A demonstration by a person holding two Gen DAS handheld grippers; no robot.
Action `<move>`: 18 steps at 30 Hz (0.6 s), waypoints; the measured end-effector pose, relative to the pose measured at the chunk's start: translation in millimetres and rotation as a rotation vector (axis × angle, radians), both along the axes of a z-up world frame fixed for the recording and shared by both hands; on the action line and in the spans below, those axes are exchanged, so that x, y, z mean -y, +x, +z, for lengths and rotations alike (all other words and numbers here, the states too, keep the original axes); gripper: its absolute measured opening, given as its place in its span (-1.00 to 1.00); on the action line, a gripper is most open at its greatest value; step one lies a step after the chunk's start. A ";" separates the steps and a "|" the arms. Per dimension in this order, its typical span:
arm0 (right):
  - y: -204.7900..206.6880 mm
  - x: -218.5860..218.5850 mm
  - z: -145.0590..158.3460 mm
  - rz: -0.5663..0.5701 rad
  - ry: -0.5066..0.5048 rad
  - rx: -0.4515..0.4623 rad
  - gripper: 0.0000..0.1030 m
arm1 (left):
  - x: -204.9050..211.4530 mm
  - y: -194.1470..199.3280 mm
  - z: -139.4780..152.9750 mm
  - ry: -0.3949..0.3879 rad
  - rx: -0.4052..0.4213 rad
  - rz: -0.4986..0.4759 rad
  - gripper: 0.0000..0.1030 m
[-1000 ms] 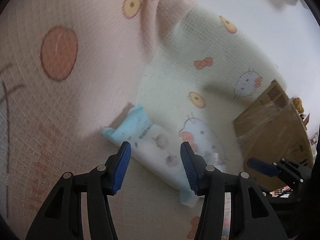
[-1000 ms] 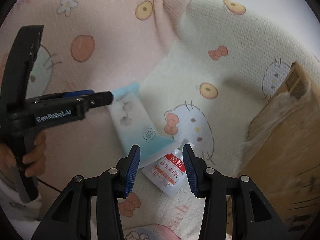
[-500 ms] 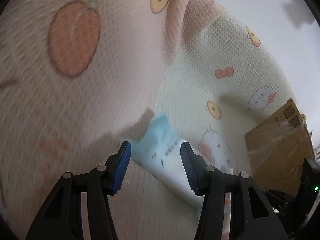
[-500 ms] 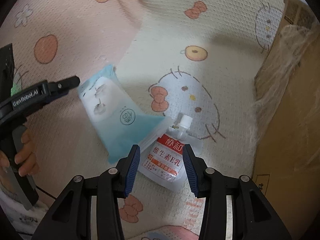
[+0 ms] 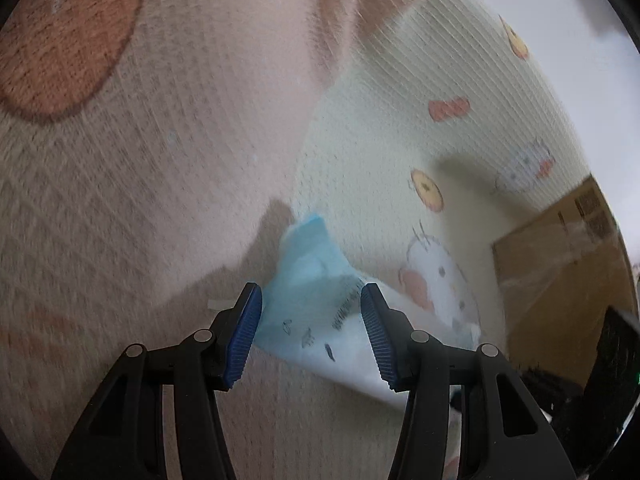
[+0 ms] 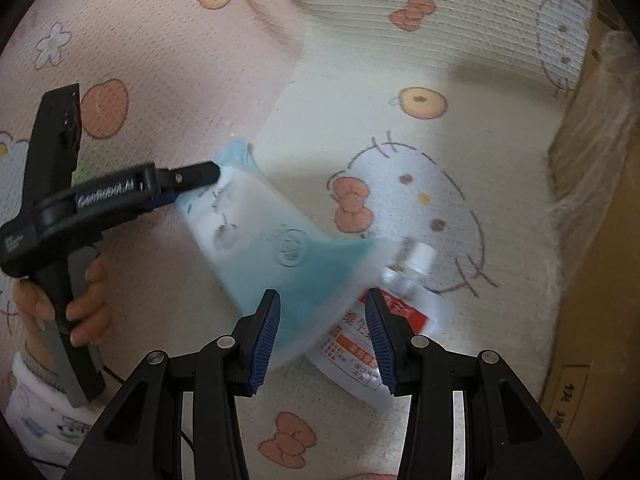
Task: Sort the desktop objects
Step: 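Close the left gripper on the middle of the wet-wipes pack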
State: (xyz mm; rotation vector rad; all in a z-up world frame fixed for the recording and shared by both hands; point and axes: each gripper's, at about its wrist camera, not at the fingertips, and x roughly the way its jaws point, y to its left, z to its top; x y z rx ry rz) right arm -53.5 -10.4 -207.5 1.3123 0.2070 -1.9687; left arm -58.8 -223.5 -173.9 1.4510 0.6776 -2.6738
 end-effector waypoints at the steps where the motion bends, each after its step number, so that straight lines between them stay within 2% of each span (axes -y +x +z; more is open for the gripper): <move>1: 0.4 1.1 -0.6 0.001 0.006 -0.011 -0.21 | -2.9 2.8 0.1 -0.008 0.006 -0.004 0.08; 5: -3.7 2.4 -1.3 0.014 0.012 -0.035 -0.21 | -12.8 17.9 2.7 -0.044 0.017 -0.018 0.08; 12: -27.2 5.6 4.1 0.028 0.001 -0.087 -0.21 | -26.3 40.5 8.0 -0.025 0.056 -0.032 0.08; 15: -30.5 3.6 9.4 0.041 0.003 -0.103 -0.21 | -32.5 43.2 13.8 -0.070 0.065 -0.059 0.08; 18: -27.3 -4.1 16.5 0.056 -0.008 -0.136 -0.21 | -27.4 46.0 21.6 -0.089 0.034 -0.014 0.08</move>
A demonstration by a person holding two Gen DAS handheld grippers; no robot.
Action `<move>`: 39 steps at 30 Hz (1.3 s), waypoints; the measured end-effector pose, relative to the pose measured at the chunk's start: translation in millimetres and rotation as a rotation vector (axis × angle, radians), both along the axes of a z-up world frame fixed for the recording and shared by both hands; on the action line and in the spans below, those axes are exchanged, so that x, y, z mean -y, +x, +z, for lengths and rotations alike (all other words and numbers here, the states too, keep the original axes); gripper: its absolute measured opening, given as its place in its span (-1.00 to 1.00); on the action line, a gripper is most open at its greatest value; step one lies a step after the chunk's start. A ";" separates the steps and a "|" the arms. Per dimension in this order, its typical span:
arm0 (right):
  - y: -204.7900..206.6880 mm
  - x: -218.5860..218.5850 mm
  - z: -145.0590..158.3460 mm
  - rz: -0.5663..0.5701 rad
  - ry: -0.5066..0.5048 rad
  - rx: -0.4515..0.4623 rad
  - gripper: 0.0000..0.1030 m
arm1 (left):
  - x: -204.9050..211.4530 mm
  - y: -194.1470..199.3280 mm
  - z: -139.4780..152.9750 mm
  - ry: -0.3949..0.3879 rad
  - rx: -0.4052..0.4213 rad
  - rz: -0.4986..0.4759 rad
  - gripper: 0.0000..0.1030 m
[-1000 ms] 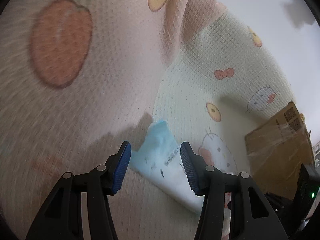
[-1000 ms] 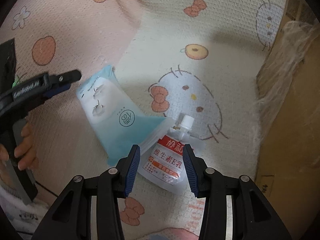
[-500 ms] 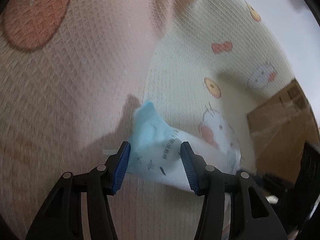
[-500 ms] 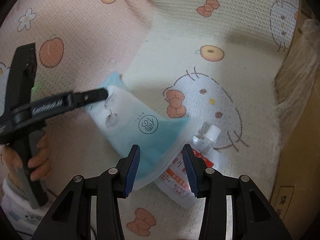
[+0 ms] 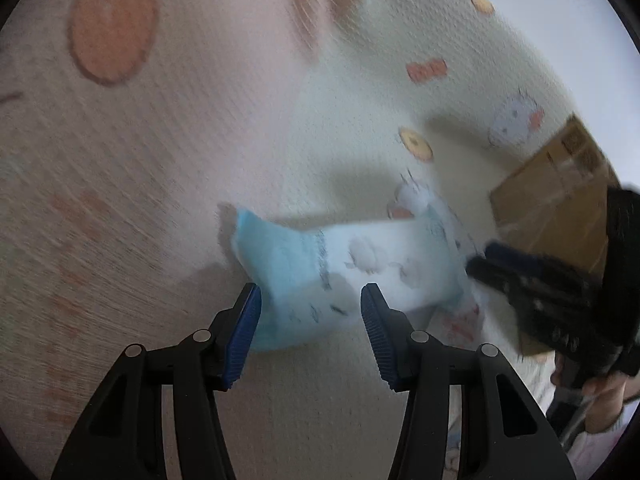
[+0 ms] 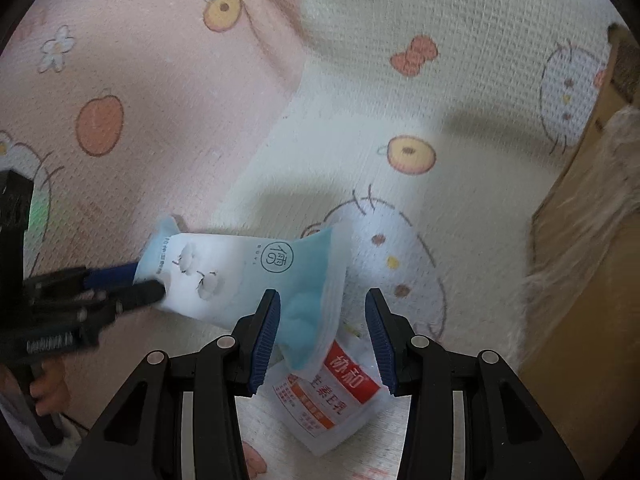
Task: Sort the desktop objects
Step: 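Close the left gripper on the middle of the wet-wipes pack, then lift the wet-wipes pack with the left gripper off the mat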
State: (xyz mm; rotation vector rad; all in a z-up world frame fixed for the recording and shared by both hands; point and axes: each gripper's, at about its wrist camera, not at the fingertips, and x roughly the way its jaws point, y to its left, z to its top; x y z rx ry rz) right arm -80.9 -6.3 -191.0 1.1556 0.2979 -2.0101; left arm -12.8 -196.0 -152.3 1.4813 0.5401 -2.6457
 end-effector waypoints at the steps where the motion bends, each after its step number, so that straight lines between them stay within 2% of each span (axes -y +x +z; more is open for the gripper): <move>1: 1.4 -1.9 1.0 0.007 0.000 -0.004 -0.21 | 3.6 0.1 1.1 0.019 -0.008 0.013 0.08; 4: 0.2 -2.0 -1.9 0.015 -0.001 0.019 -0.21 | 14.8 -2.0 -1.1 0.099 -0.003 0.061 0.08; 10: -12.6 -3.8 -15.4 -0.033 -0.065 0.178 -0.21 | 16.1 -20.3 -15.3 0.112 0.077 0.065 0.11; 13: -17.5 -6.4 -22.9 -0.062 -0.088 0.231 -0.19 | 16.0 -22.8 -20.6 0.147 0.077 0.066 0.11; 17: -18.8 -6.1 -27.1 -0.085 -0.097 0.238 0.07 | 18.9 -22.5 -25.9 0.174 0.069 0.074 0.13; 23: -22.9 -2.5 -31.6 -0.066 -0.138 0.283 0.08 | 27.8 -19.5 -32.6 0.245 0.077 0.090 0.18; 28: -21.4 5.6 -33.0 -0.043 -0.151 0.305 0.08 | 21.5 -20.2 -28.7 0.237 0.078 0.076 0.18; 36: -11.6 10.6 -20.0 -0.024 -0.154 0.276 0.13 | -9.2 -19.4 -4.2 0.106 0.045 0.008 0.18; 39: -6.7 8.8 -10.0 -0.015 -0.149 0.235 0.13 | -17.4 -20.8 6.3 0.067 0.027 -0.011 0.18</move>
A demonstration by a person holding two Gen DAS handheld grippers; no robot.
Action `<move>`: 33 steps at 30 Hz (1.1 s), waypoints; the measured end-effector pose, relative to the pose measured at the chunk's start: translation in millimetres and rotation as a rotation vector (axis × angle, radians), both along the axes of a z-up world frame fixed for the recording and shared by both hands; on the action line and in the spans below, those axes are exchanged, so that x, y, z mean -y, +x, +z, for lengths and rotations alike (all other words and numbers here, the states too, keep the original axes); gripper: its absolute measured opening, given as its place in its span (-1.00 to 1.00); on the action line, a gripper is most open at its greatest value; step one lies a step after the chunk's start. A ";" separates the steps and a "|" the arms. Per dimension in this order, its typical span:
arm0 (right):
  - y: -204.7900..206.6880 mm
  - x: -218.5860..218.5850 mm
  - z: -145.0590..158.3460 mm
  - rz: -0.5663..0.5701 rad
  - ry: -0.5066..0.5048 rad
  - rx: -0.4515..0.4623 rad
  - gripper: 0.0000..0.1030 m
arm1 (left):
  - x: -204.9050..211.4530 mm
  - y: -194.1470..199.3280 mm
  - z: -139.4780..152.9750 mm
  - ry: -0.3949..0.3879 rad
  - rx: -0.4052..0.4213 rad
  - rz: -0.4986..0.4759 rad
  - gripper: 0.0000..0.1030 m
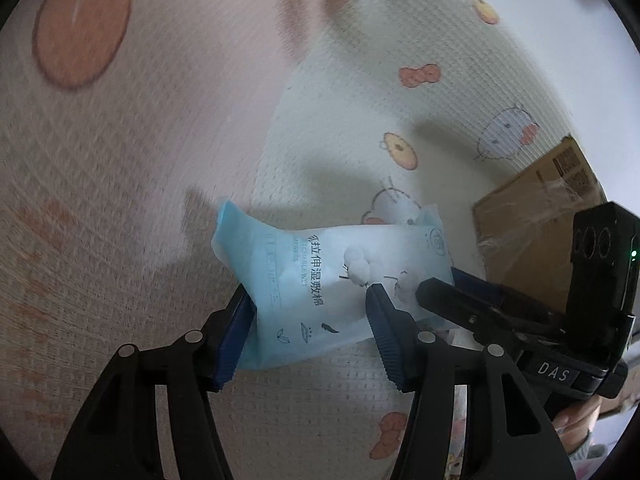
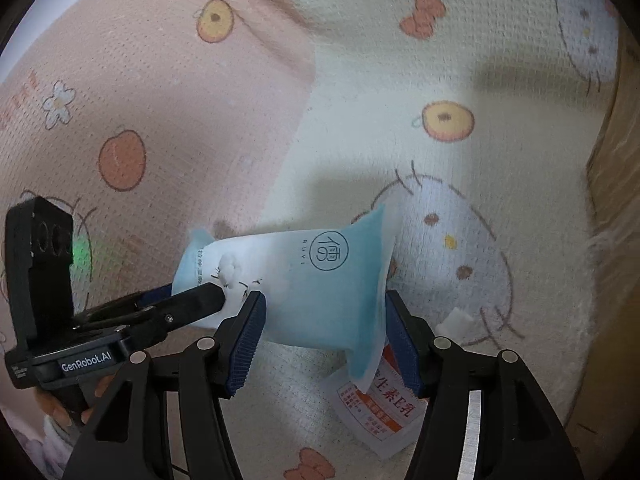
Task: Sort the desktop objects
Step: 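Lift the wet-wipes pack with the left gripper off the mat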
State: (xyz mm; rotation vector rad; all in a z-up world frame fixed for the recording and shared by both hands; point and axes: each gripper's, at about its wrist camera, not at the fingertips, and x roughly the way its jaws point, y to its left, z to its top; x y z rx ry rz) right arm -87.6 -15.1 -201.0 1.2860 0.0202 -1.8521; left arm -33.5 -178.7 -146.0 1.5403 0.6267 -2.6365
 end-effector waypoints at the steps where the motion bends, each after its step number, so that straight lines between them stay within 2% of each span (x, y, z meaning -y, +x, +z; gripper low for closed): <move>1: 2.7 0.1 5.0 0.006 0.003 -0.018 0.13 | -1.7 0.8 4.3 -0.011 -0.007 -0.005 0.18; 9: 9.1 -5.1 45.9 0.023 -0.026 -0.108 0.13 | -26.0 8.0 56.7 -0.178 -0.117 -0.060 0.18; 16: 21.9 -13.4 97.0 0.046 -0.049 -0.250 0.13 | -35.6 17.9 101.7 -0.210 -0.214 -0.062 0.18; 21: 28.0 -23.6 124.7 0.046 -0.076 -0.309 0.13 | -43.2 26.9 129.5 -0.228 -0.277 -0.062 0.18; 30: 39.1 -40.4 155.8 0.042 -0.104 -0.385 0.13 | -59.2 43.2 159.8 -0.248 -0.352 -0.082 0.18; 33: 45.4 -45.0 165.8 0.050 -0.109 -0.403 0.13 | -63.4 50.1 167.5 -0.276 -0.376 -0.087 0.18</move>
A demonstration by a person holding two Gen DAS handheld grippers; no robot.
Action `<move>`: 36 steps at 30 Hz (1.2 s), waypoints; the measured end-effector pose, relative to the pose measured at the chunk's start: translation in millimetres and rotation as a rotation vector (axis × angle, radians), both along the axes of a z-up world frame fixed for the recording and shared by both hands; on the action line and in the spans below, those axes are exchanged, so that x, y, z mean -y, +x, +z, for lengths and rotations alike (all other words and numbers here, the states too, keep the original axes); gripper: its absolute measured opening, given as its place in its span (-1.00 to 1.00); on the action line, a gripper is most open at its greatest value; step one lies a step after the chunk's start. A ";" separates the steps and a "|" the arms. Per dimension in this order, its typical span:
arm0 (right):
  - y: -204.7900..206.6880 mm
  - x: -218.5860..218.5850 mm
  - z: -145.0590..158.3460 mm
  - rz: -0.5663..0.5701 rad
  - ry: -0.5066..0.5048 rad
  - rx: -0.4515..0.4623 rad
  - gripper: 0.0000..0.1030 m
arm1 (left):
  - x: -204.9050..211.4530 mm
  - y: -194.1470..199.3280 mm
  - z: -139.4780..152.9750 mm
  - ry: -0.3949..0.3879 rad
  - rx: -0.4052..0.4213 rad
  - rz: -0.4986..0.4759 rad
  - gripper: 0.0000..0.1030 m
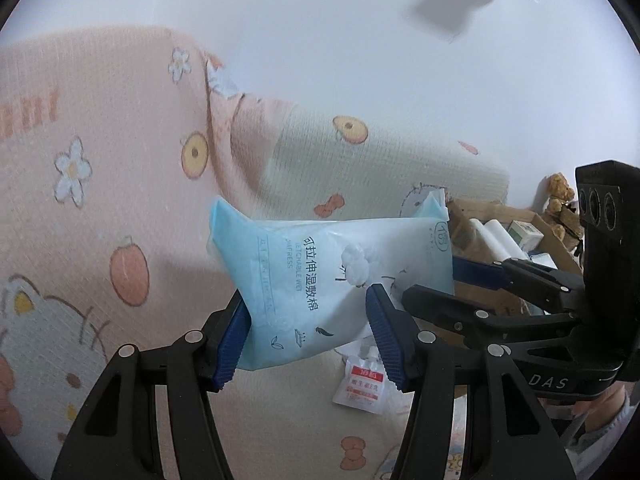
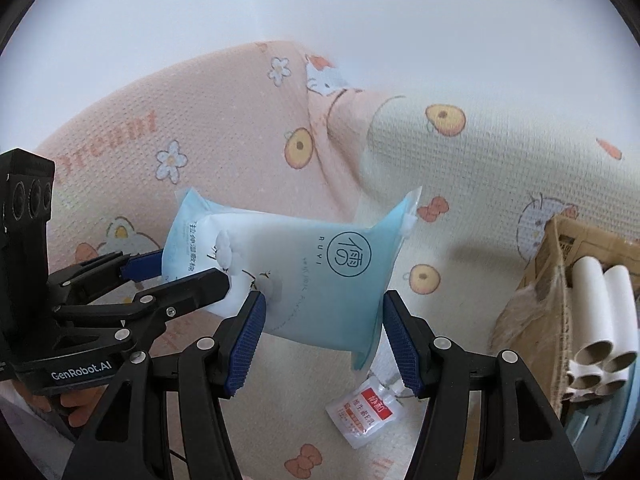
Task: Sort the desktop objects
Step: 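Lift the wet-wipes pack with the left gripper off the mat, then carry the wet-wipes pack in the left gripper over the cardboard box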
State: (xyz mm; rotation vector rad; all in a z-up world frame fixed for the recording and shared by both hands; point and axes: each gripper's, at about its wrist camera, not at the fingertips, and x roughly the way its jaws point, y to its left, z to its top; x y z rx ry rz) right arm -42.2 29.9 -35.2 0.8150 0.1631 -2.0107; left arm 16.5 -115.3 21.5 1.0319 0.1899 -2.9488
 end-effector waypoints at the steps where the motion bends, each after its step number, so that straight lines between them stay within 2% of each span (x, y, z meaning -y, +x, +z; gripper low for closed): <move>1: 2.5 -2.2 2.7 0.002 -0.002 -0.008 0.13 | -1.4 2.3 3.2 -0.006 -0.009 -0.001 0.18; 5: 7.6 -11.4 13.8 0.005 -0.019 -0.036 0.14 | -6.2 8.1 13.6 0.001 -0.036 -0.014 0.18; 13: 10.7 -36.0 22.1 -0.022 -0.041 -0.058 0.14 | -36.3 10.8 25.3 -0.051 -0.060 -0.058 0.18; 21: 3.4 -72.7 24.4 -0.067 -0.059 -0.034 0.14 | -72.4 10.3 29.3 -0.065 -0.066 -0.120 0.18; 36: -14.0 -142.6 19.4 -0.157 -0.129 0.026 0.15 | -144.9 1.1 27.6 -0.179 -0.059 -0.241 0.18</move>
